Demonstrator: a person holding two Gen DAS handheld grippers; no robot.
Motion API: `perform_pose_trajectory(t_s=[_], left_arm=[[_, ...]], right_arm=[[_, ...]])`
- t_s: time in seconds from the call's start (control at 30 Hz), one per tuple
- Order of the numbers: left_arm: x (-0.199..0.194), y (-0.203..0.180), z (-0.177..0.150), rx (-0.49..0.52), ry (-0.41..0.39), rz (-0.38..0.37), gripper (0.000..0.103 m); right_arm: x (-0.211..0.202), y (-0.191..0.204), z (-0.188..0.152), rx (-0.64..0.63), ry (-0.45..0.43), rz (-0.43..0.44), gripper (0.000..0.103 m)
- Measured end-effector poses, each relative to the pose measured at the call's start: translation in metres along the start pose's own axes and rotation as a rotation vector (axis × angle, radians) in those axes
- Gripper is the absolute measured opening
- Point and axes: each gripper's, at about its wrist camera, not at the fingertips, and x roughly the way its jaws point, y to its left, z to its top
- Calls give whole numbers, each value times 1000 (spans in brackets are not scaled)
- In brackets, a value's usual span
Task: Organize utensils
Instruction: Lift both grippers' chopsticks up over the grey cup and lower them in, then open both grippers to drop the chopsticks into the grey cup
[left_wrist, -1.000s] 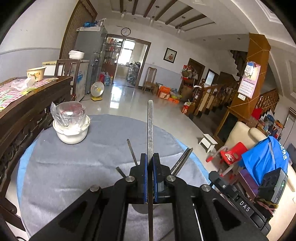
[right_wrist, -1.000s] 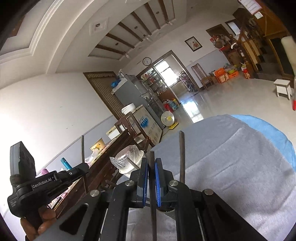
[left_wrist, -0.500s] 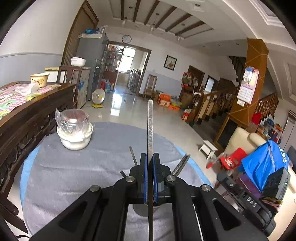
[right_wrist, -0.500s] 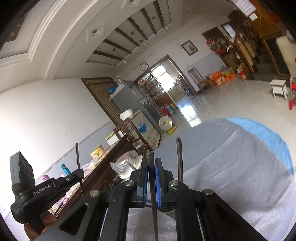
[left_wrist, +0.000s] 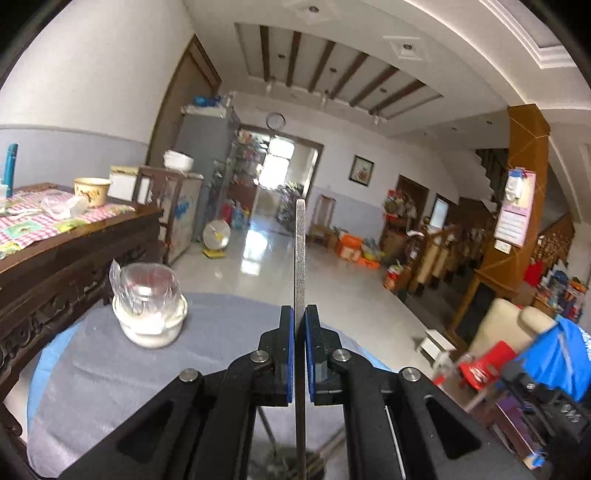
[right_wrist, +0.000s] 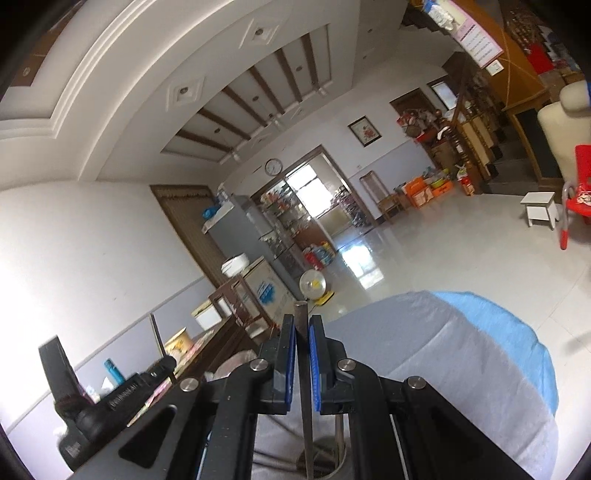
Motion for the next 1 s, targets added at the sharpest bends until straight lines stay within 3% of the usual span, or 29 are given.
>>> perform_pose_trajectory(t_s=[0.27,0.6,0.8,1.0], left_arm=[[39,-16,-17,18,-106,107,6],[71,-6,-67,45,-30,203,6],[62,-13,-76,91,-45,204,6],[50,-11,-72,65,-57,151,6]], right_arm=[[20,-18,11,74,-24,-32,8],[49,-19,-18,46,53,-52,8],[55,-11,-35,-11,107,-61,8],[52,-10,-50,-19,165,-55,8]])
